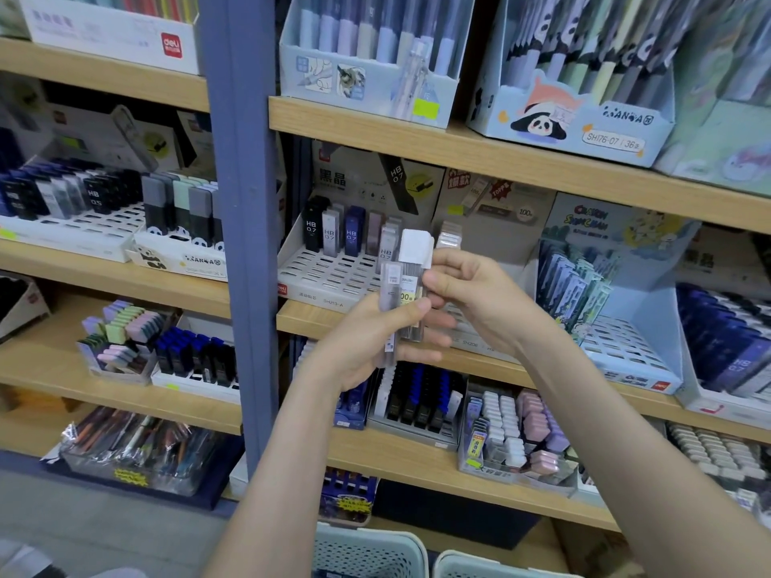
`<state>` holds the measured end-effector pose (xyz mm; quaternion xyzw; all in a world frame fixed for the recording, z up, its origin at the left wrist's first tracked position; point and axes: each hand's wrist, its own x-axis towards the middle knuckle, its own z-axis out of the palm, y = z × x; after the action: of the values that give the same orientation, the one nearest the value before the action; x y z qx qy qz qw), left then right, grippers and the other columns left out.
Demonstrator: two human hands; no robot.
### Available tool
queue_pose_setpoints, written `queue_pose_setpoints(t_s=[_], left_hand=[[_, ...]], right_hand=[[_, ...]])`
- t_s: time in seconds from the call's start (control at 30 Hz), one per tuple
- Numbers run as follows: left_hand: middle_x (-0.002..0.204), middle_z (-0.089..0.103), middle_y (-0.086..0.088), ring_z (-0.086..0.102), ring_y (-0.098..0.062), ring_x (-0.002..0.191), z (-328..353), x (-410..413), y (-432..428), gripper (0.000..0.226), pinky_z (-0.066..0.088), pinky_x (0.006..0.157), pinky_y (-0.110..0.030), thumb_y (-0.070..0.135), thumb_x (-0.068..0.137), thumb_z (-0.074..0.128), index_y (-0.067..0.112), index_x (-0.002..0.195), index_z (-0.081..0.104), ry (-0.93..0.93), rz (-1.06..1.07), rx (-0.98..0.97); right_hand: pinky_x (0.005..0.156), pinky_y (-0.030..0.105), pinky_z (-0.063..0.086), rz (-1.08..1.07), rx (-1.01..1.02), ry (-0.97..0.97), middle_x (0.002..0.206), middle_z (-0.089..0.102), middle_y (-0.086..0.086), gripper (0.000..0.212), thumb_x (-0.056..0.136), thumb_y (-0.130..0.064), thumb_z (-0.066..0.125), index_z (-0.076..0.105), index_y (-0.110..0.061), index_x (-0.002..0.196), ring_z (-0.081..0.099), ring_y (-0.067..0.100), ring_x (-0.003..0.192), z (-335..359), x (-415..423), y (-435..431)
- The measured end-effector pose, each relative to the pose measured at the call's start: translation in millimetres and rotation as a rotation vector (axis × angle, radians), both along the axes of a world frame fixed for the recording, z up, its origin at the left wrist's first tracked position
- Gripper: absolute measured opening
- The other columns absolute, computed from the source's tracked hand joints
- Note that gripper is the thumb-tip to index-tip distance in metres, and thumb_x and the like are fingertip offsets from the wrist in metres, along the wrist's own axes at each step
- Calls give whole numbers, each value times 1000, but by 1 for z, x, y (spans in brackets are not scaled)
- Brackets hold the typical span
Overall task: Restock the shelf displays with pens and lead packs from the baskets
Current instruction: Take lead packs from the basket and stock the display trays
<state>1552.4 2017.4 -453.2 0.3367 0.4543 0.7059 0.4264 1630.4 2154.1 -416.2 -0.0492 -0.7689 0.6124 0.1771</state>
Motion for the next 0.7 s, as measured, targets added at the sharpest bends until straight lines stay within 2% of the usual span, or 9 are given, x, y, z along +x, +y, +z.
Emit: queue_pose_setpoints(t_s=[0.1,0.2,0.33,0.47,0.57,0.7], left_hand=[[103,73,-12,72,-24,91,0,0,0,21,61,72,-33,16,94,55,10,111,65,-17,12,-3],[109,72,-12,70,-26,98,-2,-4,4,22,60,78,-38,14,95,57,11,116,63,-74,125,0],[109,71,-12,71,-22,96,-8,-12,4,17,60,74,-33,13,96,55,8,109,65,-97,281,-36],[108,72,-10,72,-19,93,-10,-16,3,19,60,72,-30,12,97,52,6,112,64,-86,340,-47],[104,73,-9,72,-18,88,-10,-15,3,18,60,70,-28,13,98,52,7,110,64,-84,354,-48],[99,73,-10,71,-14,74,-7,-12,5,17,58,62,-23,15,98,53,7,107,65,-67,353,-59]], right_hand=[[62,18,45,-31,-19,13,72,68,-2,17,91,-2,55,65,-9,103,55,6,60,0,1,2],[60,19,44,-139,-41,67,77,69,-1,18,91,0,55,65,-9,103,55,8,63,-2,0,5],[62,22,47,-328,-134,166,83,63,7,21,93,0,53,59,-4,113,55,11,66,0,1,17],[67,24,52,-454,-21,147,79,62,4,23,95,0,52,54,-5,117,59,15,70,-1,0,28],[60,22,50,-416,-28,113,76,61,4,18,96,1,48,54,-9,109,58,15,68,-5,1,30],[54,19,44,-175,-295,218,72,58,1,18,97,4,40,51,-8,105,53,10,60,-7,2,25]])
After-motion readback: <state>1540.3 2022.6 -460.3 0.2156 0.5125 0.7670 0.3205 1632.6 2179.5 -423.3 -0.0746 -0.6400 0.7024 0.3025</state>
